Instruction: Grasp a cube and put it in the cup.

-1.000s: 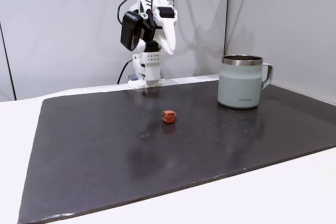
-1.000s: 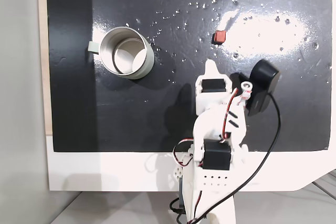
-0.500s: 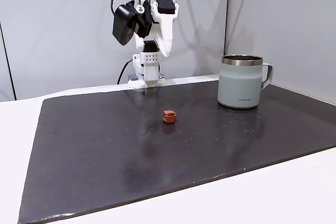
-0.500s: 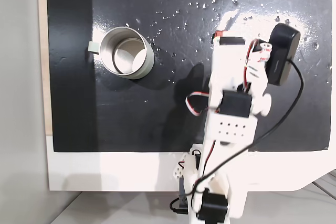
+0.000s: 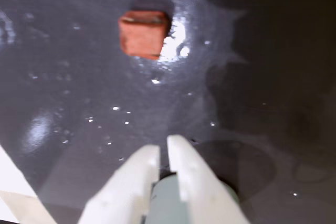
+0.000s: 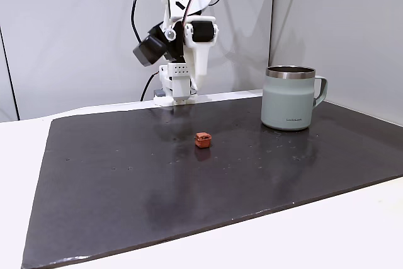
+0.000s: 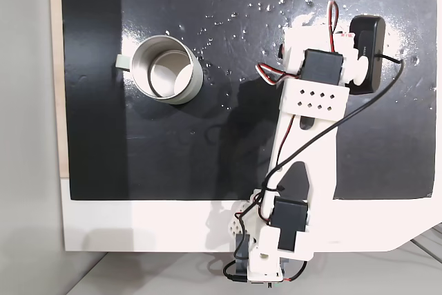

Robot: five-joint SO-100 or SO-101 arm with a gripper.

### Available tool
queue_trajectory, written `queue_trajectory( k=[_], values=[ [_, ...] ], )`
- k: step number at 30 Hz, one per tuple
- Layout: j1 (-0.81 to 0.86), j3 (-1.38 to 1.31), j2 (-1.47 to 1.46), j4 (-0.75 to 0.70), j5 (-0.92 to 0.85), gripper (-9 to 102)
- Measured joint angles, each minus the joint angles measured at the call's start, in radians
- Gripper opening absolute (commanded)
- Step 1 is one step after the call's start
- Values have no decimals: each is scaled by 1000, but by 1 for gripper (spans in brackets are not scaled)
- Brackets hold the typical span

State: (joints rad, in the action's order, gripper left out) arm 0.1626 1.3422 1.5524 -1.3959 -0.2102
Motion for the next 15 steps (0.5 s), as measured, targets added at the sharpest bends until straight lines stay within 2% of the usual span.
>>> queue_trajectory(
  k=[7,15],
  values=[
    [-3,-34,-38,-38,-8,1],
    [-12,-107,-91,-71,-12,25]
  ],
)
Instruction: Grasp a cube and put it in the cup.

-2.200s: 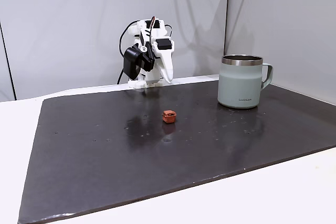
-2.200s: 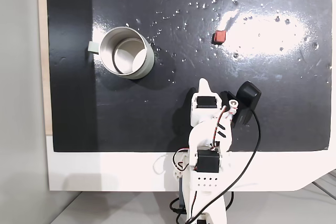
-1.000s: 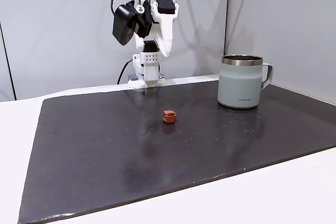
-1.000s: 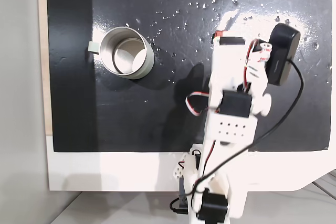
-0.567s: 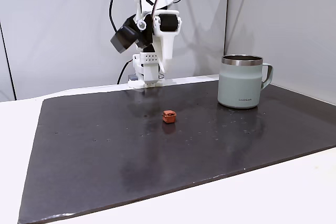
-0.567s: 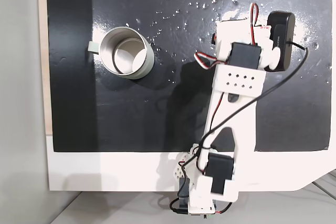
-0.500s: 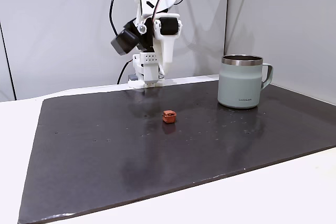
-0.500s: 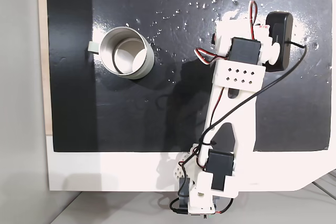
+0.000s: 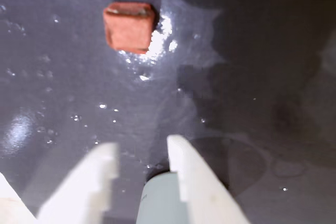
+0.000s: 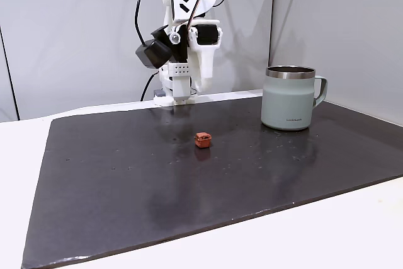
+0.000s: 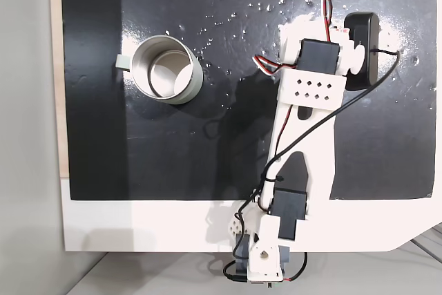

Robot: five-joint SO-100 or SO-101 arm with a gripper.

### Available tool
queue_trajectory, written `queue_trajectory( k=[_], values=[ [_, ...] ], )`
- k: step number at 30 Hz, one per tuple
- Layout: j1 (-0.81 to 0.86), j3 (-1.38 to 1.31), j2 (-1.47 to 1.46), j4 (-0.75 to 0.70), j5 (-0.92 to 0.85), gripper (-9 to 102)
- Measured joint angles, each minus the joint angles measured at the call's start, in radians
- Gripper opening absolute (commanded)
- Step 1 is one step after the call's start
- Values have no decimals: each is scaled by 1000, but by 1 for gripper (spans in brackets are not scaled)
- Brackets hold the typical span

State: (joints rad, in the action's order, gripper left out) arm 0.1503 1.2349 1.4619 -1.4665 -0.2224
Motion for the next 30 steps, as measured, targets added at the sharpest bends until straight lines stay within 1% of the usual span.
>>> queue_trajectory(
  k=[4,12,30],
  values=[
    [2,-46,-41,-28,0,30],
    [9,-104,-101,-74,0,31],
    [38,-123,-301,-60,-18,31]
  ],
)
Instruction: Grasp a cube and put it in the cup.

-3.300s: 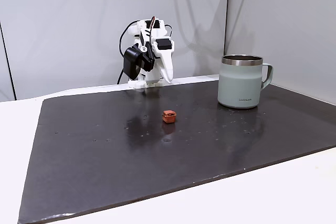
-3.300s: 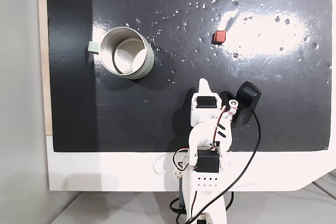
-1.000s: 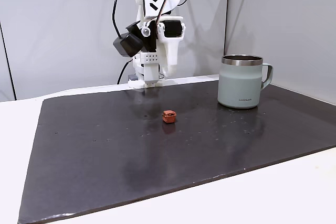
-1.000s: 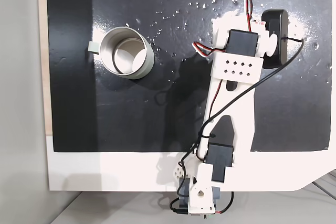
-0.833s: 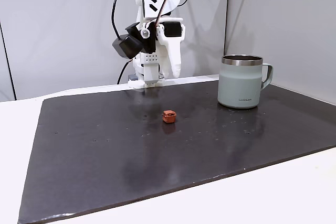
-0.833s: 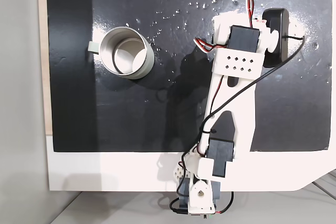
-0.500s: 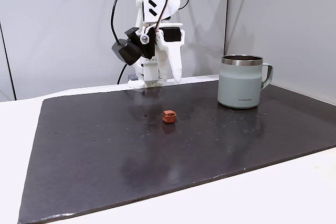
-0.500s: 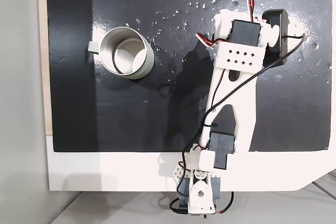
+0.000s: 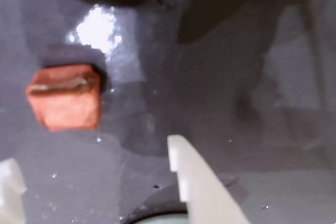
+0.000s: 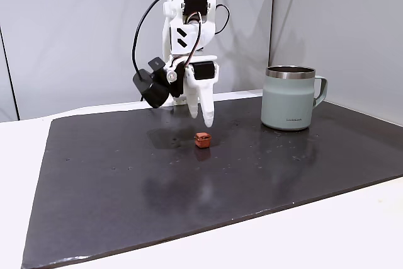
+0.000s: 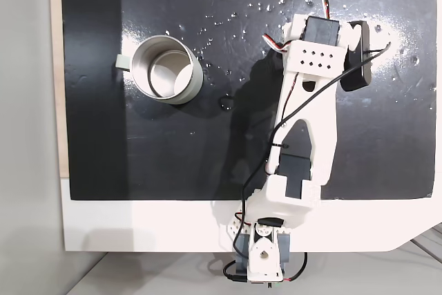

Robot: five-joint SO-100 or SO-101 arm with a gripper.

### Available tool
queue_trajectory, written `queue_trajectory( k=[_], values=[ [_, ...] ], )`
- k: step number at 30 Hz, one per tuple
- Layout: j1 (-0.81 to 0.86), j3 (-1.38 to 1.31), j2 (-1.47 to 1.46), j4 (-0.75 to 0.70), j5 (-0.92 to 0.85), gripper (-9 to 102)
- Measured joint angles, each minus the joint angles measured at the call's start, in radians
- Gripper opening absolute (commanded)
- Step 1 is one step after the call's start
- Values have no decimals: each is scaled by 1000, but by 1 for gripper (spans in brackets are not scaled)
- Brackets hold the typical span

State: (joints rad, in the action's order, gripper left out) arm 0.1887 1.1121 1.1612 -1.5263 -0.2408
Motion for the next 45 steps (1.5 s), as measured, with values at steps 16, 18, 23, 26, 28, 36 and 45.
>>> queue_trajectory(
  k=[16,18,23,26,28,36,45],
  values=[
    [31,-331,-270,-48,-32,30],
    [31,-376,-302,-57,-32,30],
    [31,-433,-353,-77,-32,29],
    [31,-436,-370,-95,-34,29],
    [21,-437,-379,-84,-37,28],
    [-3,-439,-393,-84,-35,26],
    [-3,-454,-400,-87,-35,14]
  ],
)
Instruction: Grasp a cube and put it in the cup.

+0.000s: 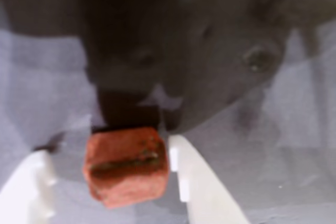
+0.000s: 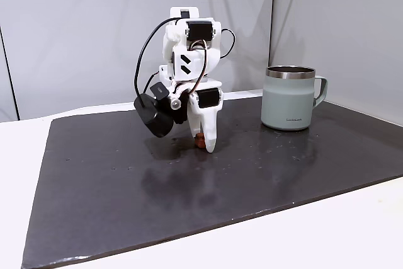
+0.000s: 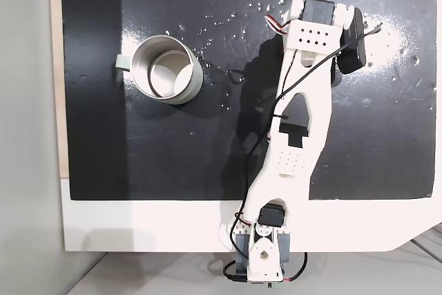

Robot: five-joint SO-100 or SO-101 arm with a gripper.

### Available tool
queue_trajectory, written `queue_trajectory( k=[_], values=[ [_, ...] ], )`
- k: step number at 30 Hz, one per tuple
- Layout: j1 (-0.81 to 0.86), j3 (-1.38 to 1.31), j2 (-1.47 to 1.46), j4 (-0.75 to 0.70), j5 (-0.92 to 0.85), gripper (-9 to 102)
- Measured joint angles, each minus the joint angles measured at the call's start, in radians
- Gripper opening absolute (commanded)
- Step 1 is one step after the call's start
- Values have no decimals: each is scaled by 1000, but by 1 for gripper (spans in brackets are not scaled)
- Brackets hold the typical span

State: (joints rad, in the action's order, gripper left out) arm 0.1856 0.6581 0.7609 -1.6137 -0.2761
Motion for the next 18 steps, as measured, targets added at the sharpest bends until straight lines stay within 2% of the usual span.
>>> queue_trajectory(
  k=[7,13,18],
  values=[
    [0,-2,-6,0,0,4],
    [0,-18,-8,-17,-2,3],
    [0,-109,-11,-104,18,3]
  ],
)
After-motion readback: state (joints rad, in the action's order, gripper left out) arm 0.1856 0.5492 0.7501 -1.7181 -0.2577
